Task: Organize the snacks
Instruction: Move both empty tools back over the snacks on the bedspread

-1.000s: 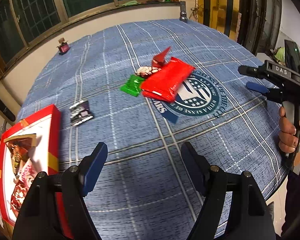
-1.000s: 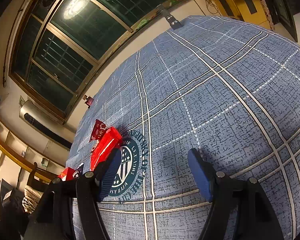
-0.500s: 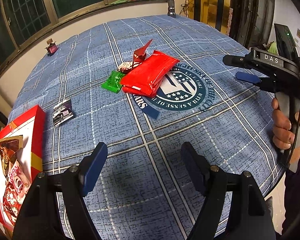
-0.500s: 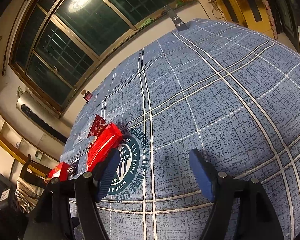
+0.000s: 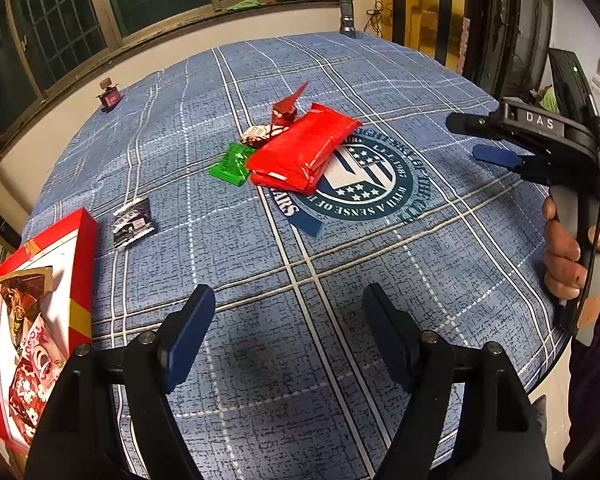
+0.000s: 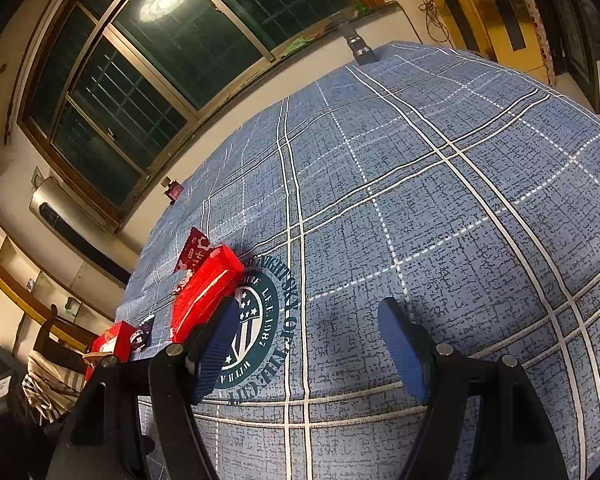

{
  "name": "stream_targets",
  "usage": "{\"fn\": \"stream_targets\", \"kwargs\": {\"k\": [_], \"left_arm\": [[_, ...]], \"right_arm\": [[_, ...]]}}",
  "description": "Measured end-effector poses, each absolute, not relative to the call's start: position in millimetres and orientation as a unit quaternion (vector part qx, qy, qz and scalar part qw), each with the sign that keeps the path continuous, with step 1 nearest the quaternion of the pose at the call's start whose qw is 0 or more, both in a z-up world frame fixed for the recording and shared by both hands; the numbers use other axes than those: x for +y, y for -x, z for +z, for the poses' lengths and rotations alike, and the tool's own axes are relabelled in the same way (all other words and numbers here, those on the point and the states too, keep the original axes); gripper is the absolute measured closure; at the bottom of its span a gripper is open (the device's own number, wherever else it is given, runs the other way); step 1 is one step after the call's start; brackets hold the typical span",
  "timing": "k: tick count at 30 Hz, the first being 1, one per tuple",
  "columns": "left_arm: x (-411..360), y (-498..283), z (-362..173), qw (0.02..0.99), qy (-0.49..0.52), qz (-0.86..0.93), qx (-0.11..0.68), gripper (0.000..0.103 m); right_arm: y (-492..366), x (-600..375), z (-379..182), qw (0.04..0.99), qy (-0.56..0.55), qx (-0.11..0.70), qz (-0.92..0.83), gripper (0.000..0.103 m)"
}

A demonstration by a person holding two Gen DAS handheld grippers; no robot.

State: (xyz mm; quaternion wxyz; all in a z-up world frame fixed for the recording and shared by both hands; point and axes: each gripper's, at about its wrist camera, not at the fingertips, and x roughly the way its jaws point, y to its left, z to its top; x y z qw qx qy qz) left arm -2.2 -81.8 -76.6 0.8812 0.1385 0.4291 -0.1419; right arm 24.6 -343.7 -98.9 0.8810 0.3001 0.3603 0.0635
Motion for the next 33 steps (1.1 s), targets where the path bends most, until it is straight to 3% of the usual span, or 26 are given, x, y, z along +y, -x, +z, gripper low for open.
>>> {"fn": "stream_targets", "kwargs": {"k": [18,25,27,33], "left_arm": [[-51,-6,-63,0.895,-0.115,-0.104,0.418,0.027],[6,-42,-26,0.913,-0.045,-0.077,0.399,0.027],[26,-56,-15,0.914,-0.016,-0.07,0.399,0.019],[62,-100,-8,0.905,0.038,-0.054,0.419,0.019]], "right_arm": [[-17,-340,-91,0.893,-0.287,0.34,0.062,0.018],[-15,-338,-89,0.898,-0.281,0.333,0.061,0.016],[-15,-337,-89,0.899,-0.28,0.331,0.063,0.016],[-15,-332,-86,0.904,-0.266,0.327,0.068,0.015]]}}
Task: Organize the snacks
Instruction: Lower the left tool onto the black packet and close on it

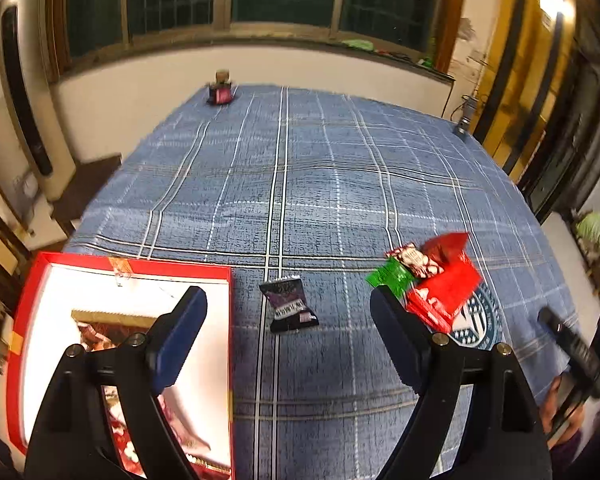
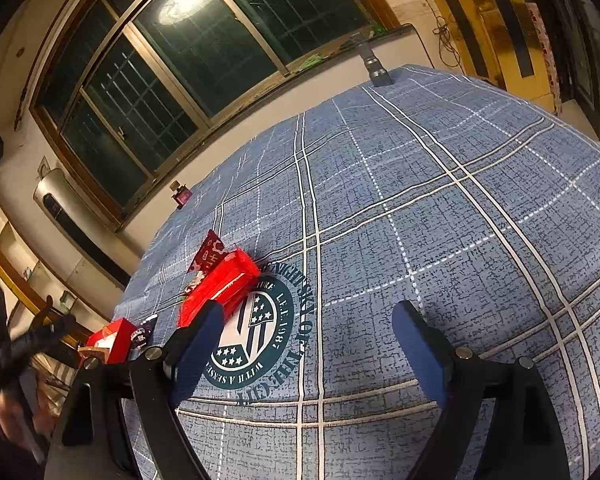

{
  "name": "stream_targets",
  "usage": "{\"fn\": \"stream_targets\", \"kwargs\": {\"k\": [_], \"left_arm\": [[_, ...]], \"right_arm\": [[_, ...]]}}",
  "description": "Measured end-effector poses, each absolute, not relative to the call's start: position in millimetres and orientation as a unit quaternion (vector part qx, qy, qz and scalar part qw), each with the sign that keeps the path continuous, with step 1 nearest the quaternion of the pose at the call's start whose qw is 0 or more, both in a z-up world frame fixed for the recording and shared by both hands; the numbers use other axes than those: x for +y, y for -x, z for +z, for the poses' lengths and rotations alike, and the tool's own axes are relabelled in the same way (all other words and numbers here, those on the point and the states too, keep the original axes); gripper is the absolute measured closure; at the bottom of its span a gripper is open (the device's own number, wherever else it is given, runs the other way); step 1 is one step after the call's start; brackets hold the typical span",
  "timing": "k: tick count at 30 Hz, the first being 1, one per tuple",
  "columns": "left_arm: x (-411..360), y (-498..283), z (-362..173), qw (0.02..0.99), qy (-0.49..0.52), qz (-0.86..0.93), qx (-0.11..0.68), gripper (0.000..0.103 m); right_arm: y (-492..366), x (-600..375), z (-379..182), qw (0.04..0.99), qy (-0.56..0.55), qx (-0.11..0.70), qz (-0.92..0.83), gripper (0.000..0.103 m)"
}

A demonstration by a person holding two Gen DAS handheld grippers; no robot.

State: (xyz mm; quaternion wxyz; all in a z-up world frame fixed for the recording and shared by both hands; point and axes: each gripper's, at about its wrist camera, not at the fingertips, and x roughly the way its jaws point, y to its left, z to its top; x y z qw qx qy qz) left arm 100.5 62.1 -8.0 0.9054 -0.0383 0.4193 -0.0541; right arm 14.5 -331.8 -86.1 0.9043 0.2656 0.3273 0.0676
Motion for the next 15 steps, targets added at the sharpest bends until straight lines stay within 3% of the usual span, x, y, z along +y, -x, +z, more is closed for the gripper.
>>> {"fn": "stream_targets", "kwargs": {"k": [5,7,8,9,15], "left_arm": [[67,-149,-40,0.839,0.121,-0.095,0.522,0.014],[59,-157,-45,0.841,0.113,-0.087,0.522,0.012],[56,-161,-47,0.841,0.108,-0.085,0.523,0.01],[53,-168,-52,0.835,0.112,-0.086,0.531,0.0],[46,-180,-72,0.813,0.123,-0.071,0.565,0.0]], "right_arm": [[-15,-330,-85,0.906,-0.26,0.327,0.071,0.015],[-15,-330,-85,0.906,-0.26,0.326,0.071,0.015],[-15,-330,-85,0.906,-0.26,0.326,0.071,0.015],[-15,-330,-86,0.906,-0.26,0.326,0.072,0.015],[-16,-330,-86,0.906,-0.259,0.328,0.072,0.015]]}}
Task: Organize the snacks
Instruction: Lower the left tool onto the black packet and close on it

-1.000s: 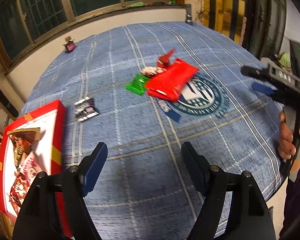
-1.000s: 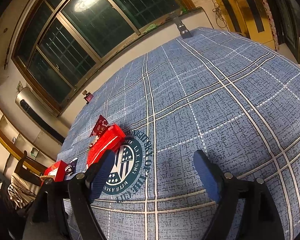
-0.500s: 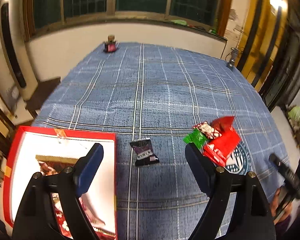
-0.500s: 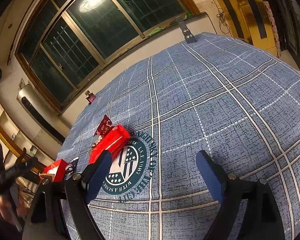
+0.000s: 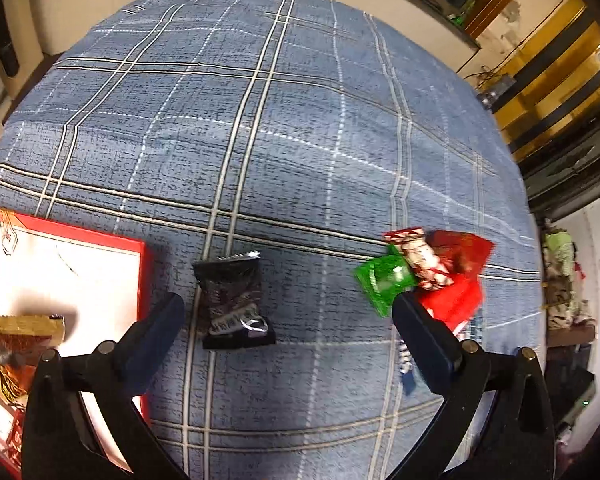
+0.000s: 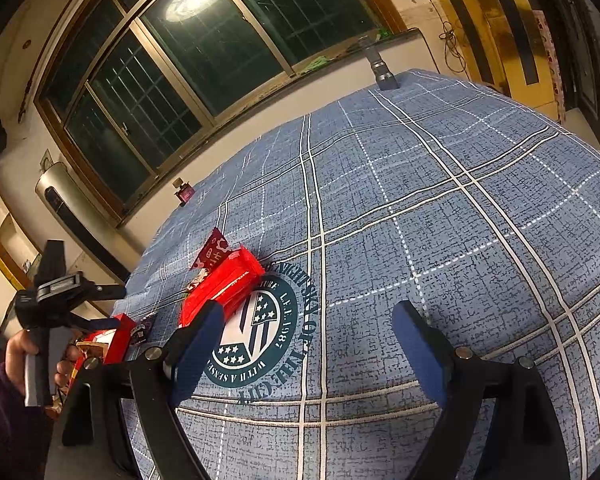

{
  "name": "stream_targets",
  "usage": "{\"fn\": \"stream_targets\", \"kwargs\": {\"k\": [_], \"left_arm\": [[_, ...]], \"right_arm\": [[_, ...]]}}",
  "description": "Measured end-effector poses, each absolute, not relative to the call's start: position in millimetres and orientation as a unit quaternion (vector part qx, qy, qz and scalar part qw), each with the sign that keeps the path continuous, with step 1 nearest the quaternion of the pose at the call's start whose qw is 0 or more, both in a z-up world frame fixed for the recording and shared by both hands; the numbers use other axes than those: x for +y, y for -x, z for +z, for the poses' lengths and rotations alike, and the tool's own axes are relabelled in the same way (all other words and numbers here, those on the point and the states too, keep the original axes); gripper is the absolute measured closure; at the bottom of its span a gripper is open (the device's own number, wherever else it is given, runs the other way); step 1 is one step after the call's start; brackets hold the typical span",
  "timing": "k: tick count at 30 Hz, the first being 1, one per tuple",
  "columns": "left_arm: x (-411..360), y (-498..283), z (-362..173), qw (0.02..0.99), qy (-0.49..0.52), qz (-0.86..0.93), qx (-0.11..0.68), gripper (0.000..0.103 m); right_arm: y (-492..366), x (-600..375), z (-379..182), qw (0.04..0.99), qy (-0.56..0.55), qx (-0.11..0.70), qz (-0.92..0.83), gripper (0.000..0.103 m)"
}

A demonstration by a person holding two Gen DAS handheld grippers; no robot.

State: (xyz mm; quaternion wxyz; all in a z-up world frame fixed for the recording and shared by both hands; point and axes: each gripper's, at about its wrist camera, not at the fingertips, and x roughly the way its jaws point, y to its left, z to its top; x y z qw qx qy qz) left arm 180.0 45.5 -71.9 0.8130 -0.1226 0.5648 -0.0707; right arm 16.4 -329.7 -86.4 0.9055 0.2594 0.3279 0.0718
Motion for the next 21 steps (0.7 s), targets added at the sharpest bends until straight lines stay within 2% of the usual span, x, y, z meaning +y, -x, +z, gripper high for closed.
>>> {"fn": "stream_targets", "kwargs": {"k": [4,10,17,21], "left_arm": [[47,-187,-87,0.798,0.109,-0.057,0.589,0.0],[40,-193,-95,0.807,0.093,-0.034,0.582,0.0],[10,-189,-102,0.813,-0.006,-0.015,0.581,0.0],[17,-191,-110,0.804,0.011,-0.007,0.595,0.019]], "right_arm": [[-16,-330,-86,0.905,-0.259,0.328,0.072,0.015],[-18,-331,-87,0.904,-0.262,0.33,0.071,0.015],[-18,-333,-88,0.903,-0.264,0.332,0.07,0.015],[-18,-334,-88,0.902,-0.266,0.333,0.07,0.015]]}}
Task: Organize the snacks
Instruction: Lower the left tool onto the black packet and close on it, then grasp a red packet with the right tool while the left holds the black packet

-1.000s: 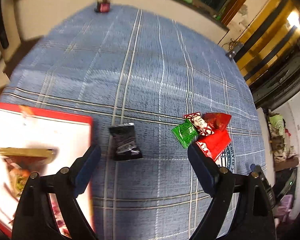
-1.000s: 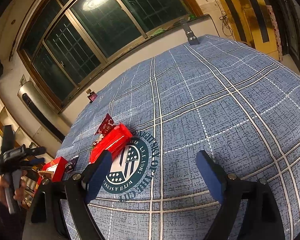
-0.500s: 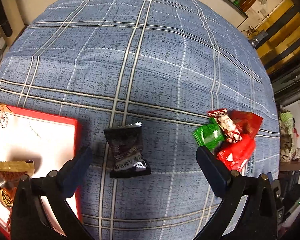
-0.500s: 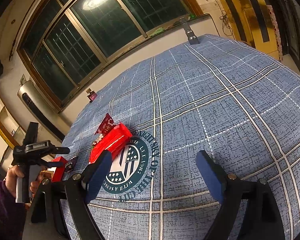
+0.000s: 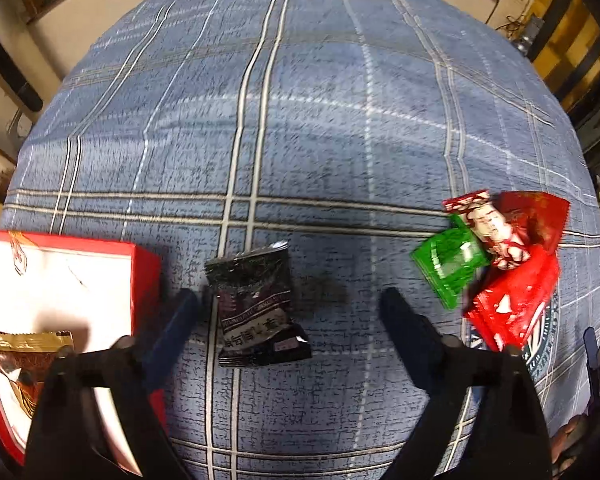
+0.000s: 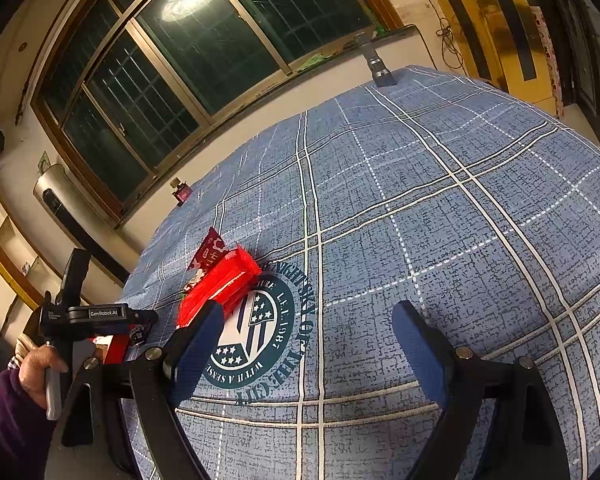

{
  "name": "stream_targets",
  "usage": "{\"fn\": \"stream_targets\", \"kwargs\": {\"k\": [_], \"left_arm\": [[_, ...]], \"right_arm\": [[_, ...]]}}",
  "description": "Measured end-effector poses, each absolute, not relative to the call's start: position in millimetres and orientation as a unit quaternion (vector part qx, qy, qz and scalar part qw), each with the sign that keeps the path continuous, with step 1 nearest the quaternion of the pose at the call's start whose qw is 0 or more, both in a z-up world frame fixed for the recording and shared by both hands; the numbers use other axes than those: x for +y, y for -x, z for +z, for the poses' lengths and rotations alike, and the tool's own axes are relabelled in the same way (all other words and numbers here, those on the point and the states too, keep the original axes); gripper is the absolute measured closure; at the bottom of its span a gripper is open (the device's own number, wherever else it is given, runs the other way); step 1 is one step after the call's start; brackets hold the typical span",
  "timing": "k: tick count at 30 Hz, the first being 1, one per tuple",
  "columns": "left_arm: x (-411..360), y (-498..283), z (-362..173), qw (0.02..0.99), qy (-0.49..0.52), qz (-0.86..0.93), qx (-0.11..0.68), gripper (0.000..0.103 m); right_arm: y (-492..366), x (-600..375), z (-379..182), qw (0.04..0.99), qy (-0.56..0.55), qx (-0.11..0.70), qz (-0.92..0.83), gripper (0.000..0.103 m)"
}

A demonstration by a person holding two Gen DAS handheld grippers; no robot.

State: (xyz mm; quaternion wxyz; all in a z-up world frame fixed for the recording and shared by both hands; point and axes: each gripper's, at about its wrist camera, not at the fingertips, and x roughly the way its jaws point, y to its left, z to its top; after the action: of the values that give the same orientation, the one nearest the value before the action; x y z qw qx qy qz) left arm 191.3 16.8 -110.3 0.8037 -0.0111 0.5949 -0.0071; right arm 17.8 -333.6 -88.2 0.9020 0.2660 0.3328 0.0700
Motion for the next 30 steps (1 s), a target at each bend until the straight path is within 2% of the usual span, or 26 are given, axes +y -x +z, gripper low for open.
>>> {"fn": "stream_targets", "kwargs": {"k": [2,5,6,7,17,22,27,30], "left_arm": [[21,-189,-112,0.807,0.011,-0.005,0.59,0.026],[20,-183,-111,0.815,0.001,-0.006,0.579,0.047],[20,-181,-110,0.82,0.003,-0.013,0.573,0.061],[16,-178,-110,0.823,0.002,-0.022,0.568,0.071],[-5,-127,-113,0.832,-0.027,-0.115,0.542,0.072],[-12,-77,-111,0.831,-0.03,-0.158,0.533,0.072],[-9,-43,-109,0.823,-0.006,-0.187,0.537,0.072],[-3,-36,-109,0.818,0.016,-0.197,0.541,0.072]], "right_arm": [[-18,-333,-88,0.902,-0.266,0.333,0.07,0.015],[-18,-334,-88,0.902,-0.268,0.333,0.069,0.015],[-17,-334,-88,0.902,-0.268,0.333,0.068,0.015],[-18,-334,-88,0.901,-0.269,0.333,0.068,0.015],[-33,-322,-77,0.887,-0.275,0.355,0.103,0.015],[-79,-296,-51,0.859,-0.324,0.355,0.176,0.015],[-134,-260,-60,0.821,-0.361,0.392,0.206,0.016],[-160,-240,-73,0.807,-0.372,0.415,0.195,0.027]]}}
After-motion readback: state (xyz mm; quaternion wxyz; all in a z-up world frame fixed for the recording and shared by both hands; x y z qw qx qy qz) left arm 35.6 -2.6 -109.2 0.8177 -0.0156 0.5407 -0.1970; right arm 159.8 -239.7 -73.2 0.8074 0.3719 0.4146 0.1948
